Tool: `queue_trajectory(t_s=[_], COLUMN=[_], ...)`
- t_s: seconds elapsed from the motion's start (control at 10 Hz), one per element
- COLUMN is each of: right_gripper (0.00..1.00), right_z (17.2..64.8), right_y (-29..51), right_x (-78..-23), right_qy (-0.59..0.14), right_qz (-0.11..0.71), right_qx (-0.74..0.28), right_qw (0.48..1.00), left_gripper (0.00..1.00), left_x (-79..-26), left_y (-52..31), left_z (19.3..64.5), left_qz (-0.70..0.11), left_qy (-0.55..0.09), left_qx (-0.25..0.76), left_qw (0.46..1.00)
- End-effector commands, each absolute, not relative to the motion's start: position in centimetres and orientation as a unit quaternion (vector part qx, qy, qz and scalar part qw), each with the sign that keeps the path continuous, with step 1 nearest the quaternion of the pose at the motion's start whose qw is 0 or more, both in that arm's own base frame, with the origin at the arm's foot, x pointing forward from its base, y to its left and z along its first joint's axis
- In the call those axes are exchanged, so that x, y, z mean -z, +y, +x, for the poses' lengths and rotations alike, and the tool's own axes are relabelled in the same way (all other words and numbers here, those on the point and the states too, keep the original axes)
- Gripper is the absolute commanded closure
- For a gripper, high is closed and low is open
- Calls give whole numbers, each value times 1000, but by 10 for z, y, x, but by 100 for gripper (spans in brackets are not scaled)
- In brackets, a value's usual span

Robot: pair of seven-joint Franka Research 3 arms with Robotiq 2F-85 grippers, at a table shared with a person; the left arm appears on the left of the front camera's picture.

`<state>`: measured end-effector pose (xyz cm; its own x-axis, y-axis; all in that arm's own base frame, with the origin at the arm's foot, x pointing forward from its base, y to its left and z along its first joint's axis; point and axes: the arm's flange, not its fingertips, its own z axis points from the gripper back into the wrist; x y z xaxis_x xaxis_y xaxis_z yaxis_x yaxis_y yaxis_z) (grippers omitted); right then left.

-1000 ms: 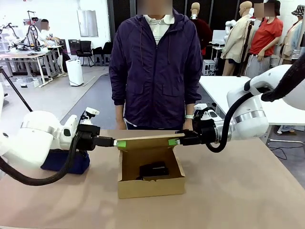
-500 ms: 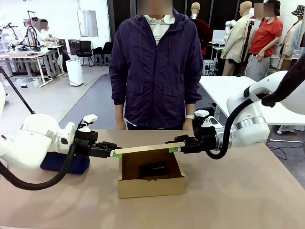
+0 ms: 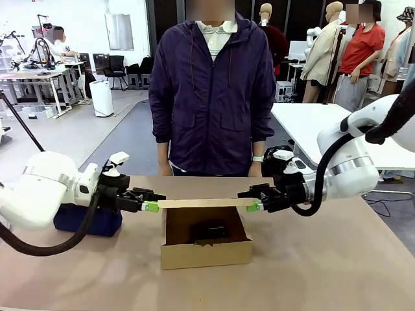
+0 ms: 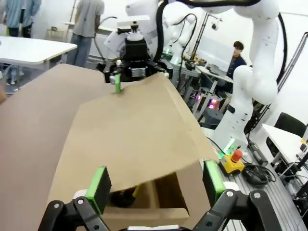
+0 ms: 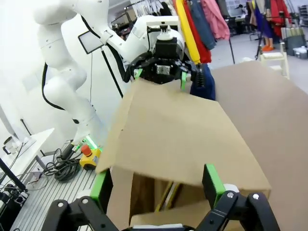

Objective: Pack the items into the box.
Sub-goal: Close the Mailer Box.

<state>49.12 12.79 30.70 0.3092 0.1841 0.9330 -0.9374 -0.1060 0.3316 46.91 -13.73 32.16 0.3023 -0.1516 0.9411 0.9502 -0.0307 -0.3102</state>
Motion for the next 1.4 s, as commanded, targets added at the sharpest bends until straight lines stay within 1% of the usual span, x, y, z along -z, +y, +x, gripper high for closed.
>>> queue_trajectory(t_s=[0.0, 0.1, 0.3, 0.4, 0.5, 0.6, 0.7, 0.8, 0.9, 1.1, 1.3], right_gripper=[0, 0, 0, 0, 0, 0, 0, 0, 0, 0, 0], right_z=[472, 468, 466, 470, 481, 490, 495, 497, 498, 499, 502], right_y=[94, 75, 56, 62, 80, 105, 128, 152, 170, 199, 214], right_x=[-321, -324, -334, -341, -345, -343, -338, -329, -317, -294, -285], right_qy=[-353, -370, -422, -454, -467, -453, -435, -408, -391, -364, -314], right_qz=[533, 521, 500, 503, 508, 516, 516, 524, 515, 454, 419], right_qx=[-470, -455, -434, -435, -448, -474, -504, -534, -552, -571, -588], right_qw=[609, 620, 619, 593, 568, 552, 539, 524, 527, 579, 617], left_gripper=[0, 0, 0, 0, 0, 0, 0, 0, 0, 0, 0], left_x=[-337, -349, -371, -378, -380, -379, -375, -368, -356, -329, -303], left_y=[-103, -79, -50, -53, -65, -83, -101, -124, -141, -172, -197], left_z=[450, 444, 435, 434, 439, 445, 450, 456, 460, 462, 460], left_qz=[-502, -482, -450, -456, -467, -482, -490, -476, -467, -439, -410], left_qy=[-423, -460, -529, -565, -584, -578, -560, -535, -509, -466, -424], left_qx=[452, 429, 389, 371, 373, 387, 409, 436, 466, 533, 576], left_qw=[604, 610, 605, 578, 550, 533, 529, 546, 552, 554, 565])
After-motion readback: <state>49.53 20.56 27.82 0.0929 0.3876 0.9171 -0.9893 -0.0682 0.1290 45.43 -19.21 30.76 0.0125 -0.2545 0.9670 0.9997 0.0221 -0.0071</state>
